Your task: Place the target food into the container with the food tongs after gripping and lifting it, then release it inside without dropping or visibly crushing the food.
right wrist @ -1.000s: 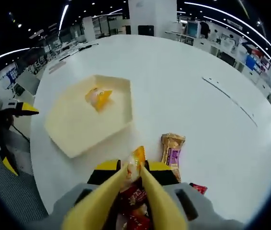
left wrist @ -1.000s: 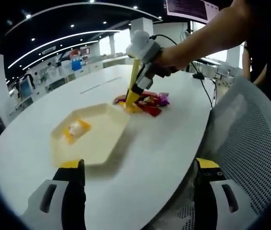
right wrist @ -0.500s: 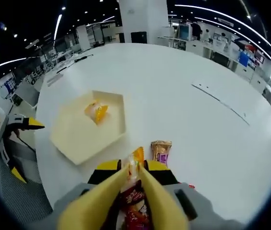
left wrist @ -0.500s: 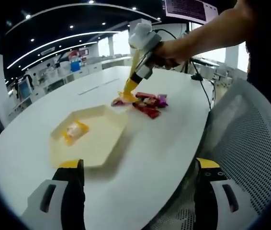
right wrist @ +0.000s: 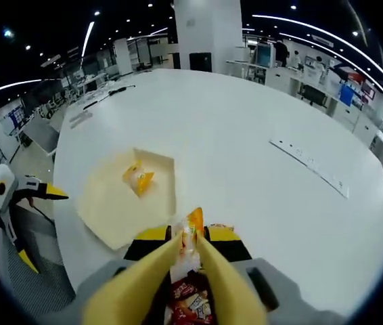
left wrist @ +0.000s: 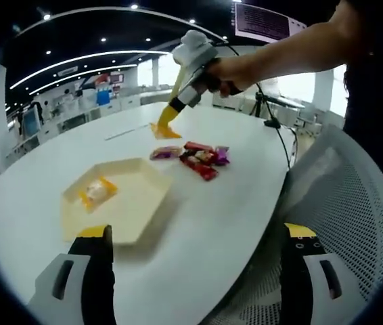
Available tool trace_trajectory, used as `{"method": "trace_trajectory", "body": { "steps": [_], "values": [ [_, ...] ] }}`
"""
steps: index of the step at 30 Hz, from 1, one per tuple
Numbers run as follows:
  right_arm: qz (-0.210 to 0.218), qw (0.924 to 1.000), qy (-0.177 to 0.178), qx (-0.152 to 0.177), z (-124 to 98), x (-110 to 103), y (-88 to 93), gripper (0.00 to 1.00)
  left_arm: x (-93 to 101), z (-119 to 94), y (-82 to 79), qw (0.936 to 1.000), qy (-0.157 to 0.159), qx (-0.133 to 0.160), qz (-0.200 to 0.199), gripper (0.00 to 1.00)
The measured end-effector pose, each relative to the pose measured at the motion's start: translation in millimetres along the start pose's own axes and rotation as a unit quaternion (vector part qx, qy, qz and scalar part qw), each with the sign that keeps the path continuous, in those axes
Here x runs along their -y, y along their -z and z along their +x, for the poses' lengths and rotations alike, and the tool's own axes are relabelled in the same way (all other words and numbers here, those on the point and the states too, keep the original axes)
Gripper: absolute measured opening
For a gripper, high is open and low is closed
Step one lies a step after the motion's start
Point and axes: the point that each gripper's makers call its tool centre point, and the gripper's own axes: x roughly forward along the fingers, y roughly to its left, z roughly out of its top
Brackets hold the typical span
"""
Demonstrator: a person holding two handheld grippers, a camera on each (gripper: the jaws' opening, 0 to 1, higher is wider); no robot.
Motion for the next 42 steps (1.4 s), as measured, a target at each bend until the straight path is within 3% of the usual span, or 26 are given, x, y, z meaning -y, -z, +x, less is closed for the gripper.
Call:
{"method": "trace_trajectory", "body": {
  "steps": [18,33,42],
  "values": [
    [-0.037,0.9989,-0.024,0.019,1.8,-27.5,-48.9,0.18,-10.8,-3.6,-1.1,0.9996,-0.027,0.005,-0.007,0.99],
    [-0.074,0.9942,-0.071,0.032,23.3,-89.3,-91.8,0.18,-11.4,-3.9,0.1,0.9996,-0.029,0.003,-0.003,0.99],
    [-0.096,0.9904,-0.094,0.031,39.9,-119.6,-102.4,0.19,-13.7,-4.5,1.7,0.9994,-0.034,-0.001,-0.005,0.99]
  ]
}}
